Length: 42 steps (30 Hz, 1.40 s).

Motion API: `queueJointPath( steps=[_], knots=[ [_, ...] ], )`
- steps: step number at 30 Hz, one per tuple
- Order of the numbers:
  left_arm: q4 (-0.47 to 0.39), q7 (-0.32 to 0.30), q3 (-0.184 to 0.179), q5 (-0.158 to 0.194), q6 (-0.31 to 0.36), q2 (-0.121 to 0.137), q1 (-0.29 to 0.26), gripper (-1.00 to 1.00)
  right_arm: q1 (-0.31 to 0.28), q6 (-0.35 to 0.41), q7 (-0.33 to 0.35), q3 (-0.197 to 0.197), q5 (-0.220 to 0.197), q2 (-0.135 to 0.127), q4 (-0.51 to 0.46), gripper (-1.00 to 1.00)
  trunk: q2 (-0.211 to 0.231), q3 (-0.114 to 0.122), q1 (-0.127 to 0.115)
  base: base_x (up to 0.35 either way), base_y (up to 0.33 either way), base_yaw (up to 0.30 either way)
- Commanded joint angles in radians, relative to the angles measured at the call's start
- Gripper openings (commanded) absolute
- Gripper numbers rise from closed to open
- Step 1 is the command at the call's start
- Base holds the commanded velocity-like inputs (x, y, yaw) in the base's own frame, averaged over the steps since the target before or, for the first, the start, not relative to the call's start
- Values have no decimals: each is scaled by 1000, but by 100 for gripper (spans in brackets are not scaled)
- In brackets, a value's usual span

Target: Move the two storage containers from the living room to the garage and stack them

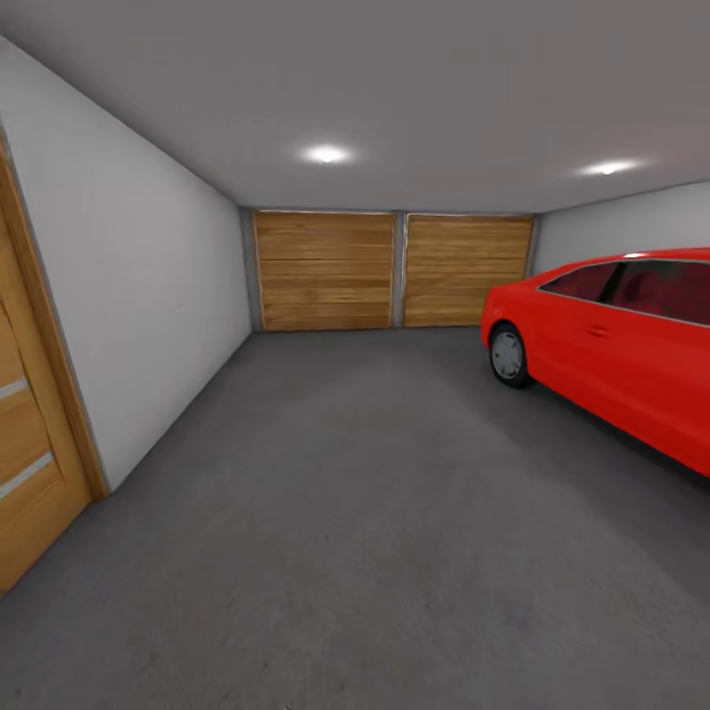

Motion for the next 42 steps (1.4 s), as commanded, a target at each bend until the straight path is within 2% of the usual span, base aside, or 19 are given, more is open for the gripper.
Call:
queueJointPath(
  steps=[1,2,5,14,18,21,24,26,42],
  knots=[
    [-1,0,2,0,-2,-9,0,100,0,-4,0,0,2,0,1,100,0,-1,0,0,0,300],
    [1,0,0,1,-7,-48,0,100,0,-3,0,1,2,0,1,100,0,-1,0,0,0,300],
    [1,0,1,2,-10,-55,0,100,0,-3,0,1,3,0,1,100,0,-1,0,0,0,300],
    [3,-2,5,2,-20,-58,0,100,0,-4,0,1,2,-1,3,100,0,-1,0,0,0,300],
    [3,-1,21,17,-20,-55,0,100,0,-3,0,0,2,-1,3,100,0,-1,0,0,0,300],
    [3,-1,84,94,-18,-49,0,100,0,-3,-1,0,2,-1,3,100,0,-1,0,0,0,300],
    [3,-1,104,130,-19,-48,0,100,0,-4,0,0,2,-2,3,100,0,-1,0,0,0,300],
    [3,0,110,140,-19,-48,0,100,0,-5,0,0,2,-1,3,100,0,-1,0,0,0,300],
    [3,4,116,149,-21,-49,0,100,0,-5,0,0,2,1,3,100,0,-1,0,0,0,300]
  ],
)
